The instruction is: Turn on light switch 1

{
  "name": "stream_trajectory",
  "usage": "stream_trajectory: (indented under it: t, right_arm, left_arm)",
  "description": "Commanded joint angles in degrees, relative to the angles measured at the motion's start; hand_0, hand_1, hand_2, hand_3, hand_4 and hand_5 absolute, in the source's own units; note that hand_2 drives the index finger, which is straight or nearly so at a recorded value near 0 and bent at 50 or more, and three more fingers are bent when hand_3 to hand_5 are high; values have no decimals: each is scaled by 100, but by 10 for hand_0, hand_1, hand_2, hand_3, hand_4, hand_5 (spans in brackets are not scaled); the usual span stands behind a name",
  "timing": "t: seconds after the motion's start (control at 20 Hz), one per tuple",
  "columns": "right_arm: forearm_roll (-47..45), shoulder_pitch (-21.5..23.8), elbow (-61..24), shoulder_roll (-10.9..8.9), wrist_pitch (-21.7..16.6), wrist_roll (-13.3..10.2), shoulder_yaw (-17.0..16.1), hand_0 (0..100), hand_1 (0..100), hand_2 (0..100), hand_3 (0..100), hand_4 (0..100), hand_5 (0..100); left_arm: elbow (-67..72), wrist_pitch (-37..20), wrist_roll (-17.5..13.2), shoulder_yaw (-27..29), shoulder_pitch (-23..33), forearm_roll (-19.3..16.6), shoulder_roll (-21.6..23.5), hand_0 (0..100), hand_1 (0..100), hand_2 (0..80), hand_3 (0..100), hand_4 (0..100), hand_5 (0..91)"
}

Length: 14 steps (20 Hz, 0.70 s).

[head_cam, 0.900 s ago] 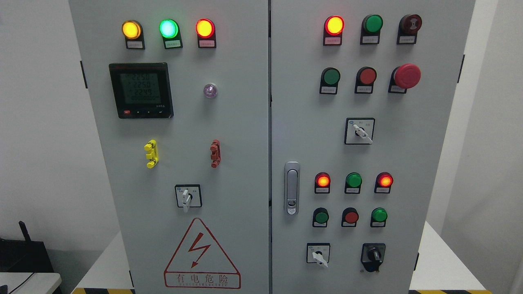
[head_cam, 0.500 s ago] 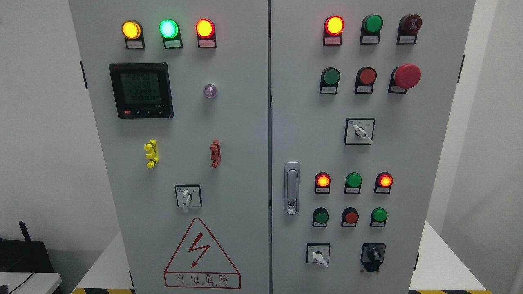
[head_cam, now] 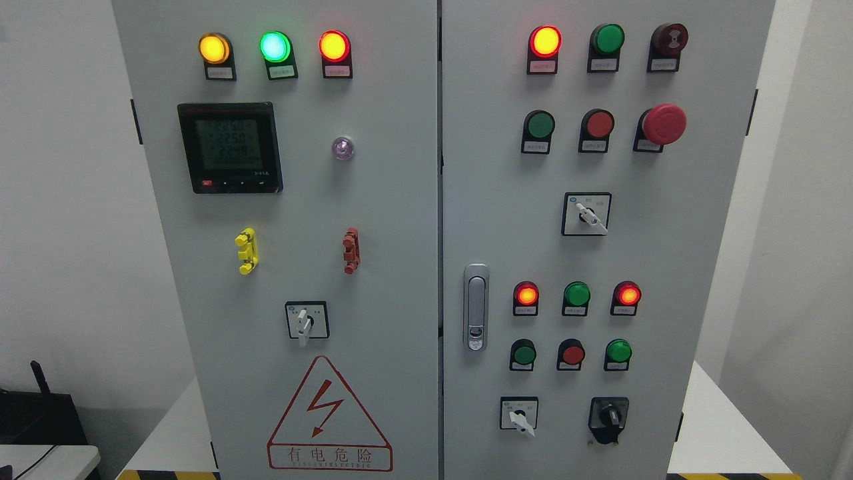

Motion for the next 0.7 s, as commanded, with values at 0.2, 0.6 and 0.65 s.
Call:
stream_trajectory:
  t: [0.2,0.6,0.65]
  right_arm:
    - [-150,0,0,0,3,4,114,120,389,0,0,0,0]
    - [-150,0,0,0,3,4,114,120,389,0,0,0,0]
    - [-150,0,0,0,3,4,114,120,389,0,0,0,0]
  left_arm:
    - [-1602,-35,71,647,400,-24,233,362,0,0,0,0,0]
    - [-2875,-589,573,1480,716,-33,171,358,13,0,68,113,0]
    - [-3157,-606,573,1656,760,-32,128,359,17,0,97,153,0]
